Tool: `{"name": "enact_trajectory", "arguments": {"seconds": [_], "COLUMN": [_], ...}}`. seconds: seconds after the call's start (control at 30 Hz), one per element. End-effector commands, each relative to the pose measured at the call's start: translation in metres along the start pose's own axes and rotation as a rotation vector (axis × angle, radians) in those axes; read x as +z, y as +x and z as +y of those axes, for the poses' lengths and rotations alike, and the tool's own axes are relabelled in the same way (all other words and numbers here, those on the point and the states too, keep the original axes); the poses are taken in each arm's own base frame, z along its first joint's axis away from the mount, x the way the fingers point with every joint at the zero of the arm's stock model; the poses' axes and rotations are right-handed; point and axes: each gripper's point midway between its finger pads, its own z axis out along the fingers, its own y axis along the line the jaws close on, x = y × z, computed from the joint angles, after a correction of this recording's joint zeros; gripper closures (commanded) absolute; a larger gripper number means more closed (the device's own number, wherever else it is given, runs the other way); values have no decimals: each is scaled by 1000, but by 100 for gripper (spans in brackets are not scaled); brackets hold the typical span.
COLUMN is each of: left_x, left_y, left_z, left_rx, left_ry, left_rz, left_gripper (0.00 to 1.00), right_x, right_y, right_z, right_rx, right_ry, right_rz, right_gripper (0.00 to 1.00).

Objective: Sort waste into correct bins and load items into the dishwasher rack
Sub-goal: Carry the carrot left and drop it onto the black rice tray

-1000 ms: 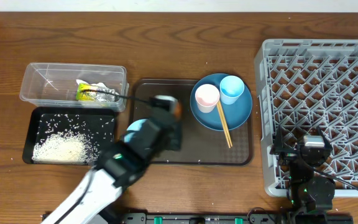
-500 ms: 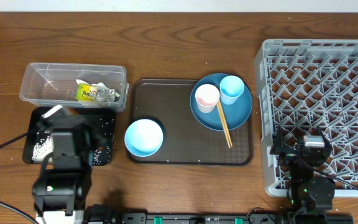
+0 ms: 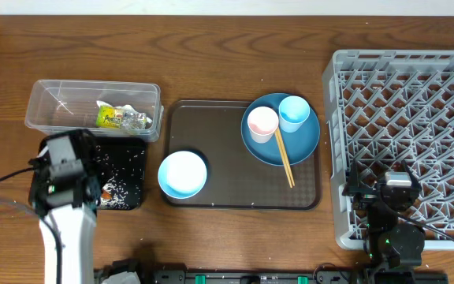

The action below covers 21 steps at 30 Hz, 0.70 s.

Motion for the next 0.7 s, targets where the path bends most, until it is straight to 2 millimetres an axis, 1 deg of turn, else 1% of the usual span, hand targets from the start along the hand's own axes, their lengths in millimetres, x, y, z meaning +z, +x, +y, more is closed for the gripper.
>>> {"name": "enact_trajectory", "arguments": {"seconds": [0.0,0.1,0.17,0.2,0.23,0.3,0.33,0.4,0.43,0.47,0.5,0.6,0.63,0.67], "left_x": [18,33,40,43,44,47,47,47,46,45,42,28,22,14], "left_y": [7,12,13,14,15,14,13,9,7,4,0,-13,-17,-21], "left_z": [2,1,0,0,0,-2,-3,-5,-7,-8,-11,-19,-24,-31], "left_rx": [5,19,24,26,27,28,37,73,98,119,146,138,131,125], "left_ry": [-56,-89,-100,-104,-107,-107,-102,-89,-81,-74,-63,-20,9,51], "left_rz": [57,95,109,116,119,118,114,102,93,86,73,34,25,18], "left_gripper": [90,90,90,87,83,70,67,56,47,43,36,19,12,9], "right_x": [0,0,0,0,0,0,0,0,0,0,0,0,0,0], "right_y": [1,1,1,1,1,1,1,1,1,1,1,1,1,1], "right_z": [-1,-1,-1,-1,-1,-1,-1,-1,-1,-1,-1,-1,-1,-1], "right_rx": [-10,-10,-10,-10,-10,-10,-10,-10,-10,-10,-10,-10,-10,-10], "right_ry": [2,2,2,2,2,2,2,2,2,2,2,2,2,2], "right_rz": [5,5,5,5,5,5,5,5,5,5,5,5,5,5], "right_gripper": [1,1,1,1,1,1,1,1,1,1,1,1,1,1]}}
